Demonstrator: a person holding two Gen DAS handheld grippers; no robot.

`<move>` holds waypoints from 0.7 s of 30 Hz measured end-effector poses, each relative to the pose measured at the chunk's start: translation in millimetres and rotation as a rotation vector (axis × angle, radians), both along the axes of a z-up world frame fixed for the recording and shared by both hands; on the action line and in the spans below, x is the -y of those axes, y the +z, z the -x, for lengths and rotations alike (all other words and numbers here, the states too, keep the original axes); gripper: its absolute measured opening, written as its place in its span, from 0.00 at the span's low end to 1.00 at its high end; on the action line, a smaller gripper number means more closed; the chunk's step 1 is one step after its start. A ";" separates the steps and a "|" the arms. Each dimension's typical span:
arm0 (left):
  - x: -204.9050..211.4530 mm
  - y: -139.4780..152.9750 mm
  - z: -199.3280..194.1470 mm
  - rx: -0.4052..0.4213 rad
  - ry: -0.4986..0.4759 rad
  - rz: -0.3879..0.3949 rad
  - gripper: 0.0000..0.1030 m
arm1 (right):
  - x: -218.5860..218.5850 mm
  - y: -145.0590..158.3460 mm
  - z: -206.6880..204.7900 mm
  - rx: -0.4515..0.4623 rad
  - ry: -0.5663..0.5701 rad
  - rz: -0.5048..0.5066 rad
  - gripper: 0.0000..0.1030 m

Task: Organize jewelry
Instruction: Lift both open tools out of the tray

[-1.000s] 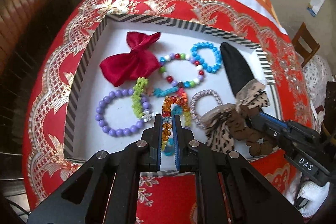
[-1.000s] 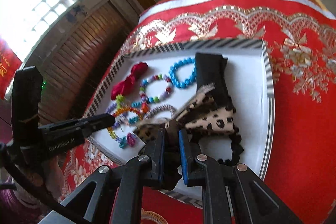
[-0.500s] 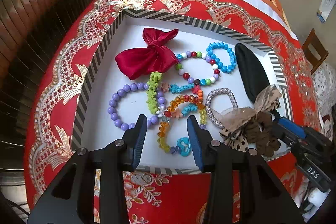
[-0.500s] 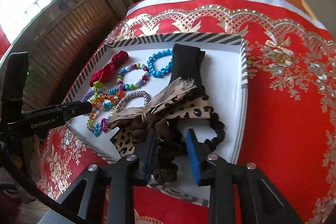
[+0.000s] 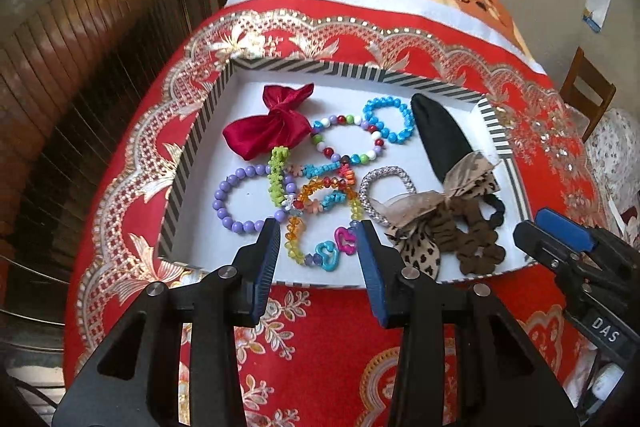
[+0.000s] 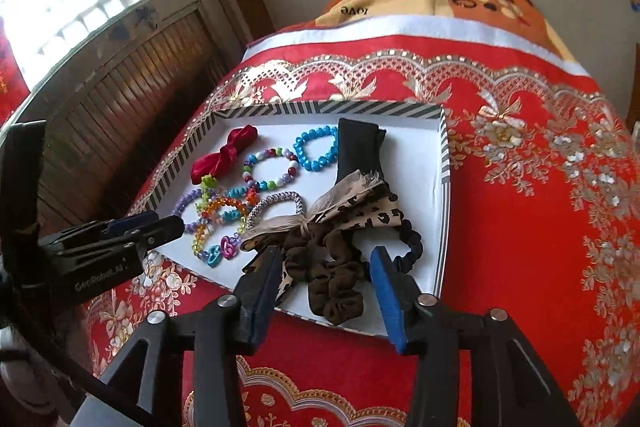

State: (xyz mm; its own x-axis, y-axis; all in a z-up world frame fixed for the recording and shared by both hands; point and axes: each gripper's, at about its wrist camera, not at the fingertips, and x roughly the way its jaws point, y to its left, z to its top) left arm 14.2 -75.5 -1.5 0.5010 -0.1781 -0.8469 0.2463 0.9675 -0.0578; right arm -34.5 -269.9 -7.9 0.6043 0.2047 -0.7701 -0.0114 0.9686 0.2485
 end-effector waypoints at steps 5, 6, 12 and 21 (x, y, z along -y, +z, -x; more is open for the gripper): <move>2.6 10.7 11.4 0.034 0.000 -0.022 0.38 | -5.7 9.2 9.0 0.013 -0.023 0.016 0.43; 2.4 13.0 13.9 0.043 -0.003 -0.019 0.38 | -5.6 10.8 10.6 0.016 -0.025 0.016 0.43; 3.3 25.8 27.7 0.101 0.002 -0.071 0.38 | -7.4 19.8 19.8 0.036 -0.046 0.022 0.47; -1.5 37.6 42.1 0.147 0.006 -0.088 0.38 | -14.0 30.0 32.1 0.069 -0.056 0.035 0.49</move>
